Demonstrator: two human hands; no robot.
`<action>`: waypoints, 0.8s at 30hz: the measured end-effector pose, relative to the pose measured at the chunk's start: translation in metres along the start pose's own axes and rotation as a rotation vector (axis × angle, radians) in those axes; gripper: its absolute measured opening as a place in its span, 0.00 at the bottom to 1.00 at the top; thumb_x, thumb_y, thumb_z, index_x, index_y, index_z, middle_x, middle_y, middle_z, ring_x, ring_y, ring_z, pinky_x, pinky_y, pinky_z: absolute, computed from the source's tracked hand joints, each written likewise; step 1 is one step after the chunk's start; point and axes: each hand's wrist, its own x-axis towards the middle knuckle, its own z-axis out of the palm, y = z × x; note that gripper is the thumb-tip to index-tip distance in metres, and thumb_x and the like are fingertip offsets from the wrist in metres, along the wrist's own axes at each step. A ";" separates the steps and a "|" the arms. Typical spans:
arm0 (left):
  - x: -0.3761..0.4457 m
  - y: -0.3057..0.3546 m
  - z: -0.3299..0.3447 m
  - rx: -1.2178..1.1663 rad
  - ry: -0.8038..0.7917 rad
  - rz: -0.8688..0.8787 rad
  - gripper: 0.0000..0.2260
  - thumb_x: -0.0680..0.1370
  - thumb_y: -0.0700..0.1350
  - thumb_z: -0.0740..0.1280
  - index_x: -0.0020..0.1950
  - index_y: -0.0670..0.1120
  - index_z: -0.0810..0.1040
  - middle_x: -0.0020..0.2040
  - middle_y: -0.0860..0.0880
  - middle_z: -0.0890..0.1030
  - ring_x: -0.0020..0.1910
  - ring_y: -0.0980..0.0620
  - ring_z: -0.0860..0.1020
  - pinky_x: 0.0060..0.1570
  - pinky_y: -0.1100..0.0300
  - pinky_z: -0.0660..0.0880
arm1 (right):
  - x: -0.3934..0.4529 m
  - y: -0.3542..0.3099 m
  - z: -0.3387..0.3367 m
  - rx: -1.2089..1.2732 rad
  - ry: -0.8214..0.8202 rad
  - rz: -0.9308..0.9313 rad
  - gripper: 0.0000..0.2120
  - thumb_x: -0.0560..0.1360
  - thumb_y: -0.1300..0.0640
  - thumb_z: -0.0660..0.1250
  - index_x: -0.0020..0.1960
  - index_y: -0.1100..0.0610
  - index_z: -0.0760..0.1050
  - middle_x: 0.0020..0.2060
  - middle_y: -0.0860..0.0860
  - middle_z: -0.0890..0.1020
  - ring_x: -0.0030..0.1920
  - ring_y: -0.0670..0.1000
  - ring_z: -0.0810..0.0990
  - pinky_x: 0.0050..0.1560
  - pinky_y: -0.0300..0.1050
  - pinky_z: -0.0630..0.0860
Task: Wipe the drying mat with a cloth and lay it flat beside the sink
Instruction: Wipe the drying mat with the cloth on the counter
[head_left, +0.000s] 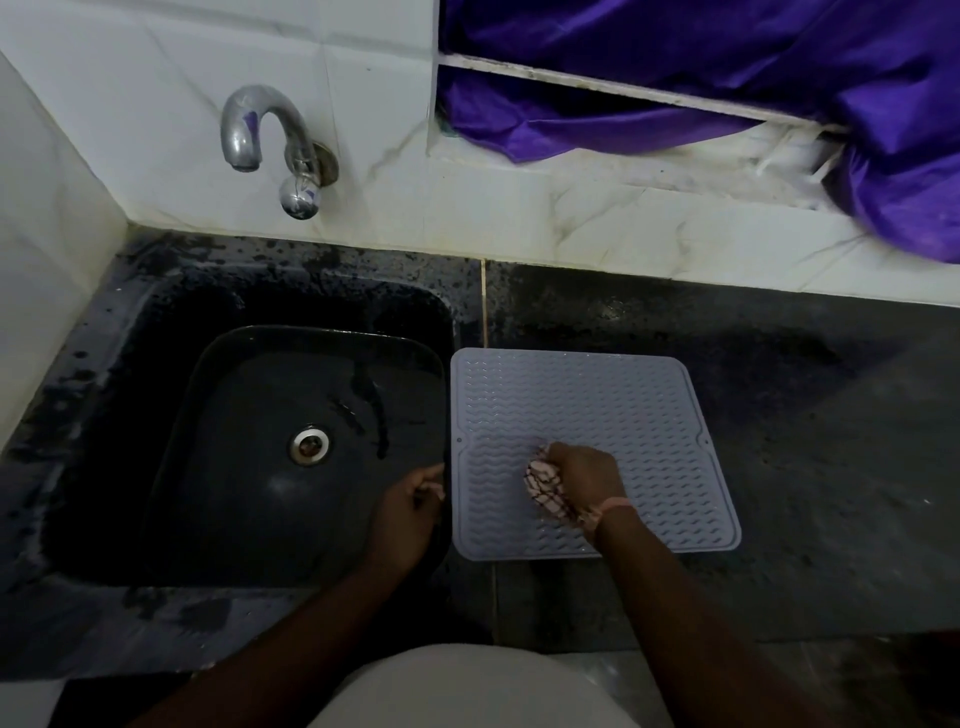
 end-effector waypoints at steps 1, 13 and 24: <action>-0.001 0.002 0.001 0.008 0.004 0.003 0.16 0.79 0.35 0.66 0.63 0.51 0.80 0.46 0.50 0.84 0.46 0.54 0.83 0.50 0.56 0.79 | -0.001 0.002 -0.005 -0.068 0.034 -0.058 0.14 0.75 0.56 0.71 0.39 0.68 0.81 0.32 0.56 0.82 0.35 0.53 0.79 0.37 0.42 0.75; -0.006 0.010 -0.003 -0.046 -0.082 0.106 0.24 0.73 0.23 0.67 0.65 0.41 0.79 0.56 0.48 0.85 0.57 0.52 0.83 0.61 0.57 0.78 | -0.038 0.014 0.079 -0.684 -0.110 -0.420 0.09 0.76 0.48 0.62 0.41 0.52 0.76 0.41 0.51 0.78 0.40 0.49 0.77 0.42 0.41 0.73; 0.000 0.022 -0.006 0.216 -0.035 0.267 0.20 0.78 0.35 0.64 0.63 0.56 0.80 0.49 0.52 0.83 0.47 0.61 0.80 0.49 0.61 0.76 | -0.024 0.017 0.016 -0.225 -0.007 -0.270 0.12 0.76 0.53 0.70 0.40 0.61 0.81 0.36 0.55 0.84 0.37 0.49 0.81 0.43 0.44 0.77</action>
